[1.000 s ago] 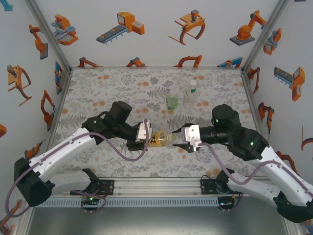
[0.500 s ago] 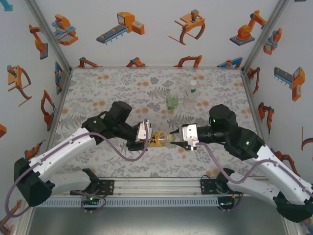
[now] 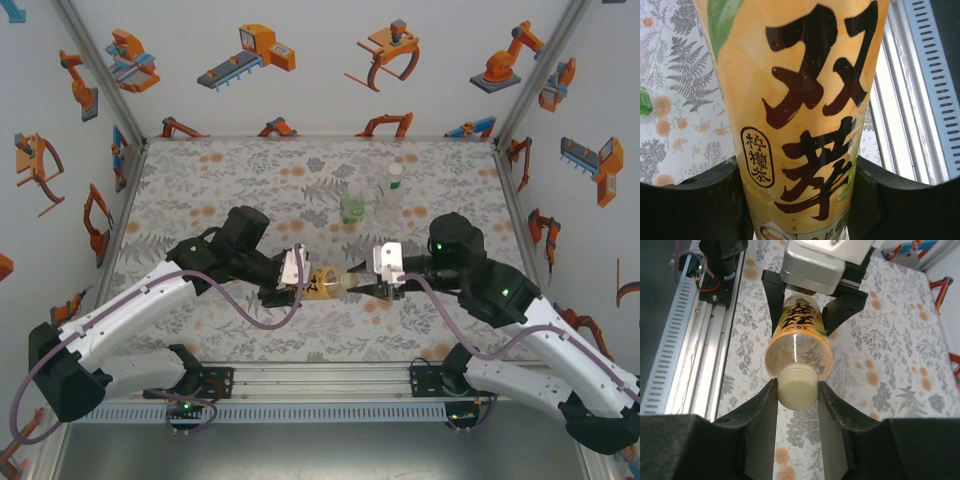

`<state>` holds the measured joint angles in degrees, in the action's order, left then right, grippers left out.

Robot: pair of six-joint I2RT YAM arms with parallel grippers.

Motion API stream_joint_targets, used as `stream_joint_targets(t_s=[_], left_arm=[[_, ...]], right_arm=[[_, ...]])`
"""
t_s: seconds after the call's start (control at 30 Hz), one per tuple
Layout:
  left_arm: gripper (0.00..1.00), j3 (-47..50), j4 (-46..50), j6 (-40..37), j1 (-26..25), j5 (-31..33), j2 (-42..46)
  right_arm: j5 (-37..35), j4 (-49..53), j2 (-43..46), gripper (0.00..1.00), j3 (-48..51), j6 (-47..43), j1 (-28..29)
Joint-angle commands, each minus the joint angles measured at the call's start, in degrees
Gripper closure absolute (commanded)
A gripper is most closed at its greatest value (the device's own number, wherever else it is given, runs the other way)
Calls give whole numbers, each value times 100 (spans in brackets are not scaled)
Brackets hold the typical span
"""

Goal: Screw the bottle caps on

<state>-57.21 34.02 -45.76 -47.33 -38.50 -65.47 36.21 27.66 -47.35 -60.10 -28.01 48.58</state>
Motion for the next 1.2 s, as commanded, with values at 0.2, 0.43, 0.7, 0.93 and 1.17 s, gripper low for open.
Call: stream_joint_targets(t_s=[0.2,0.43,0.7,0.93,1.17], left_arm=[[100,29,-398,117,-40,738,323],[100,192,-682,194,-39,1018,509],[100,189,-686,227,-39,1073,484],[100,178,-684,235,-40,1056,487],[100,188,-693,235,-39,1093,536]], right_arm=[[-1499,-1942,374,100,751,3828,10],[-2703,-1741,288,100,750,6120,7],[-3467,-944,-61,100,581,9160,10],[-3120,-868,-332,100,201,9354,9],[-3255,-797,-173,93,115,9034,11]])
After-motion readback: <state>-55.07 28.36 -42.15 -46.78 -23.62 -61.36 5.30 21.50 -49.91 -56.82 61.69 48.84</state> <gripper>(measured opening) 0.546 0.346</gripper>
